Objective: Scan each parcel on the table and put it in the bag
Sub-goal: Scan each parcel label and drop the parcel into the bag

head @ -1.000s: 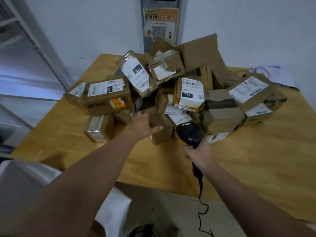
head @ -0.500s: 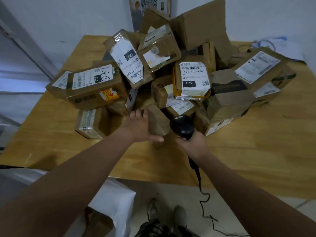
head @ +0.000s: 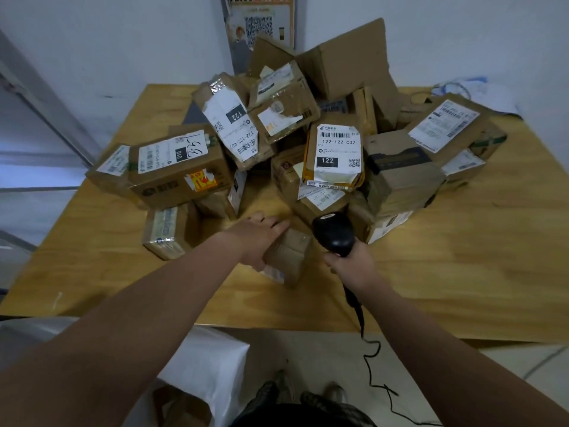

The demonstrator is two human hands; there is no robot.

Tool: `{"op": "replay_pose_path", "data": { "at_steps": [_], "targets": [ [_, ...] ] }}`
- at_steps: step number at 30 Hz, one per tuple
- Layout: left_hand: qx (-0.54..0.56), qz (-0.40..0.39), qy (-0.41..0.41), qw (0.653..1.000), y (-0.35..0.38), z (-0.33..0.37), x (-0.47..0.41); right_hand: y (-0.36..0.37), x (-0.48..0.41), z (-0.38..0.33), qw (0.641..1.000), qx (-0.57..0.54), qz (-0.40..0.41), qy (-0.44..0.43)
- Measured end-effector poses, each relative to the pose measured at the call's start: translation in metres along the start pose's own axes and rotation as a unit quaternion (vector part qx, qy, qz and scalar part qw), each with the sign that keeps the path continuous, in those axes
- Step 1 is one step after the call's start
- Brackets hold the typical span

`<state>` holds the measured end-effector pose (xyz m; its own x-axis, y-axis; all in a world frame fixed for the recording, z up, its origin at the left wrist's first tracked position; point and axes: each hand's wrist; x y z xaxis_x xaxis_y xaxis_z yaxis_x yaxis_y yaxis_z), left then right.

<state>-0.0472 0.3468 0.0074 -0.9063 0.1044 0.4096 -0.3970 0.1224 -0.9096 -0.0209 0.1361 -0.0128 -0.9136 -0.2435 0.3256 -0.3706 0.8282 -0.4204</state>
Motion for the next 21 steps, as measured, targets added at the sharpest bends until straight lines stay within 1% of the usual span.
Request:
{"op": "replay_pose_path", "data": {
  "at_steps": [2,3,4,5,6,7,8,9,10,12,14,15,17,19,21],
  "targets": [
    [0.045,0.029,-0.023,0.998,0.003,-0.003,0.009,-0.003,0.003,0.003,0.999,-0.028,0.005,0.021],
    [0.094,0.051,-0.062,0.992,0.007,-0.006,0.014,-0.005,0.004,0.004,0.998,-0.047,0.011,0.030],
    [0.171,0.071,-0.111,0.976,0.009,-0.008,0.019,-0.007,0.005,0.004,0.997,-0.069,0.017,0.035],
    [0.294,0.079,-0.164,0.938,0.013,-0.010,0.024,-0.009,0.007,0.004,0.995,-0.094,0.021,0.037],
    [0.440,0.088,-0.197,0.871,0.015,-0.008,0.029,-0.011,0.009,0.003,0.992,-0.123,0.023,0.036],
    [0.565,0.093,-0.214,0.791,0.018,-0.005,0.034,-0.012,0.012,0.002,0.987,-0.154,0.020,0.034],
    [0.644,0.098,-0.222,0.725,0.020,0.001,0.038,-0.012,0.015,0.000,0.983,-0.183,0.014,0.028],
    [0.687,0.102,-0.225,0.683,0.022,0.007,0.040,-0.011,0.018,-0.002,0.980,-0.200,0.005,0.023],
    [0.717,0.108,-0.226,0.650,0.023,0.014,0.042,-0.008,0.020,-0.003,0.978,-0.208,-0.004,0.017],
    [0.759,0.118,-0.231,0.597,0.024,0.025,0.042,-0.001,0.022,-0.006,0.975,-0.221,-0.023,0.007],
    [0.787,0.115,-0.226,0.563,0.026,0.031,0.043,0.004,0.021,-0.010,0.969,-0.244,-0.027,0.017],
    [0.797,0.109,-0.218,0.552,0.027,0.032,0.043,0.006,0.021,-0.013,0.968,-0.248,-0.023,0.023],
    [0.811,0.093,-0.200,0.542,0.031,0.033,0.045,0.006,0.019,-0.017,0.968,-0.250,-0.018,0.026],
    [0.808,0.097,-0.199,0.546,0.034,0.032,0.046,0.006,0.017,-0.020,0.972,-0.232,-0.025,0.023],
    [0.781,0.128,-0.228,0.567,0.035,0.028,0.046,0.005,0.017,-0.022,0.987,-0.161,-0.012,-0.003]
  ]
}}
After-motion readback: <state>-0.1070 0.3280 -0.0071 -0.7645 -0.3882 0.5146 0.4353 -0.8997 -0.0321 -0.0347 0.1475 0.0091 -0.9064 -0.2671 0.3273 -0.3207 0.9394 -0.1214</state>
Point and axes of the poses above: each hand's wrist, its own x-axis away from the middle knuckle, its own y-axis out of the palm, z = x × y, and after that the axes turned 4 degrees about z, right-handed
